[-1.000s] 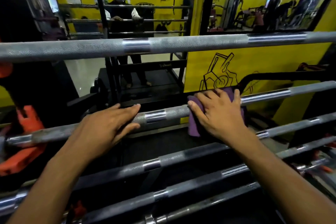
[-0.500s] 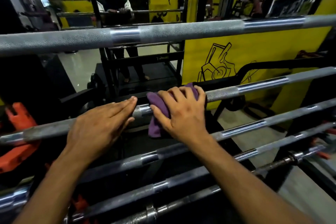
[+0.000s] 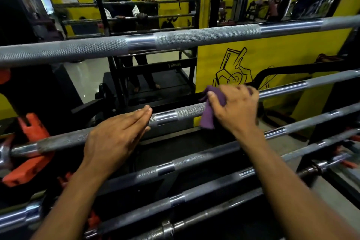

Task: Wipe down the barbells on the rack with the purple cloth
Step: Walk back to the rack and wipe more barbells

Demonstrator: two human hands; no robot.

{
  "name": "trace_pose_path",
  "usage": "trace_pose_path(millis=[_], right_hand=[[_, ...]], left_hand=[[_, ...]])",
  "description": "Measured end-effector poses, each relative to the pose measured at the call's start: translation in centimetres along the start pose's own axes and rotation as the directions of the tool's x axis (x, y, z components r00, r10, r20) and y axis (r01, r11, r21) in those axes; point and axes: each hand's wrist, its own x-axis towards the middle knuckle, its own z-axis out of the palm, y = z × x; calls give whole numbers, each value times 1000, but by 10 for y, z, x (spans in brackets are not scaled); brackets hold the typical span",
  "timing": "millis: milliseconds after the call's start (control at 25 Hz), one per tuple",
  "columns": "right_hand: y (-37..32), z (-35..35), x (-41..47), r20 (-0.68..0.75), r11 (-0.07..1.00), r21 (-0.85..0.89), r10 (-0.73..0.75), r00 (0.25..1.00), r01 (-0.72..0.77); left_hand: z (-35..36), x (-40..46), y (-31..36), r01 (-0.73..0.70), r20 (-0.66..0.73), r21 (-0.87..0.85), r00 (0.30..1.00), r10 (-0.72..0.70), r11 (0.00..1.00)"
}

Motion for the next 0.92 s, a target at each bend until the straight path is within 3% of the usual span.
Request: trace_pose_path(millis=[120,240,320,440,560,760,920], right_hand=[[-63,0,-31,24,975,71,-212,977,210],[-49,-3,-28,13,938,99,-335,942,332],[-14,-1,-20,-32,951,78,-299,954,300],[27,0,-12,-50,991,75,-108,993,111],[-12,1,-17,-17,998,68,4,1000,-3],[-85,-6,-33,2,956,182,-236,972,232],[-114,-9,-30,134,927,54,-375,917,372]], left_hand=[[-1,1,0,-9,-10,-14,1000,8,1000],[-2,0,-1,-1,10,-66,1000,2,998],[0,-8,-4,-23,34,-92,999,26,996],[-3,-29,-15,-52,46,-106,997,58,993],[-8,-39,-16,-17,46,-140,999,23,990],[-15,-43,-30,34,60,-157,998,-25,987],[-19,-59,-38,152,0,-95,988,-152,984]])
